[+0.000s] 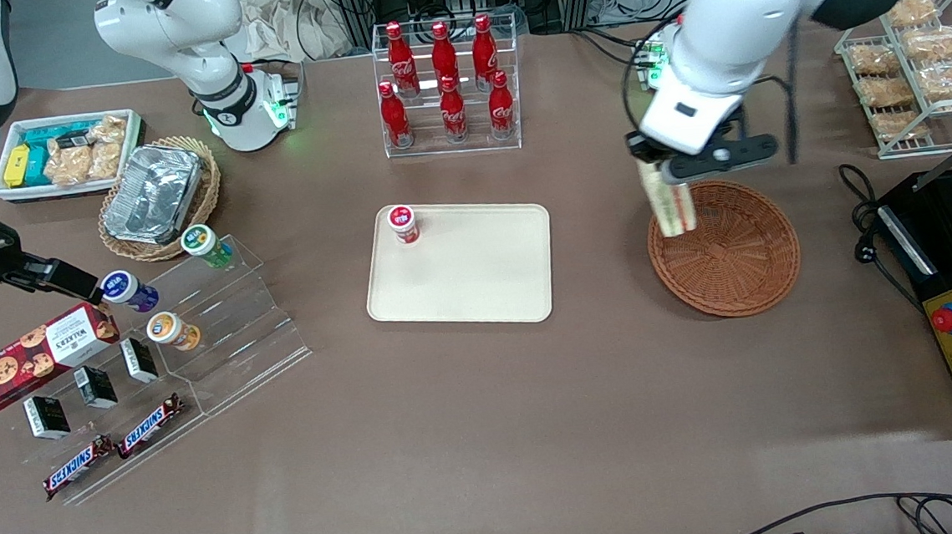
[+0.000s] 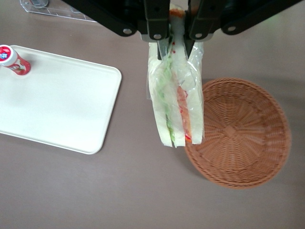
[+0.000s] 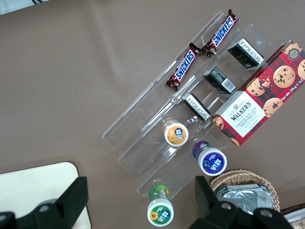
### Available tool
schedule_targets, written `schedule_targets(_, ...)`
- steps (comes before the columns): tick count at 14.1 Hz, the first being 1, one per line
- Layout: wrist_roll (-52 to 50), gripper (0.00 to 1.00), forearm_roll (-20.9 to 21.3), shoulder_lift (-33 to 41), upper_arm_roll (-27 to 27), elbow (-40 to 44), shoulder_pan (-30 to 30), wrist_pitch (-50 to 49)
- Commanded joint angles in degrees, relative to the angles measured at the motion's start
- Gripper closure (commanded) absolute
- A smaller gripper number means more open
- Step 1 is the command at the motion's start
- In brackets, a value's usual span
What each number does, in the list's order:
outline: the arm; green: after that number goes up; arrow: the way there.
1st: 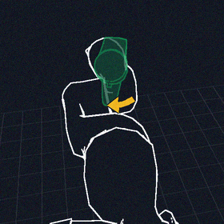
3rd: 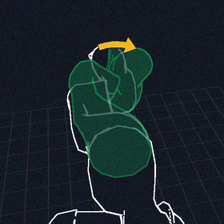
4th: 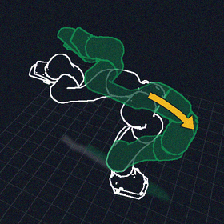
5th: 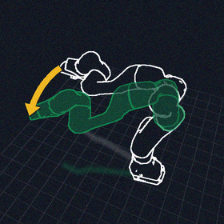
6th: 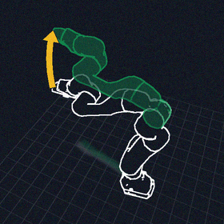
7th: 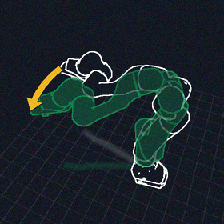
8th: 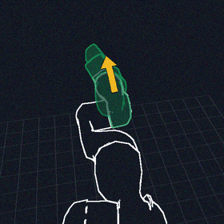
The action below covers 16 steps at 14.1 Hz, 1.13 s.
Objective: Place sandwich from basket to tray
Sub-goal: 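Carry the sandwich over to the white tray with the left gripper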
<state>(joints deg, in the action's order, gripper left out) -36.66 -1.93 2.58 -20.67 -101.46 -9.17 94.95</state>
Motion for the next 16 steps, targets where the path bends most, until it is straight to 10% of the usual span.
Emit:
schedule_targets(1, -0.34, 1.0, -0.79, -3.71, 0.1, 1.09, -2.77, 2.76)
schedule_targets(16, 0.89, 1.0, 0.61, -24.89, 0.37, -6.91, -16.14, 38.01)
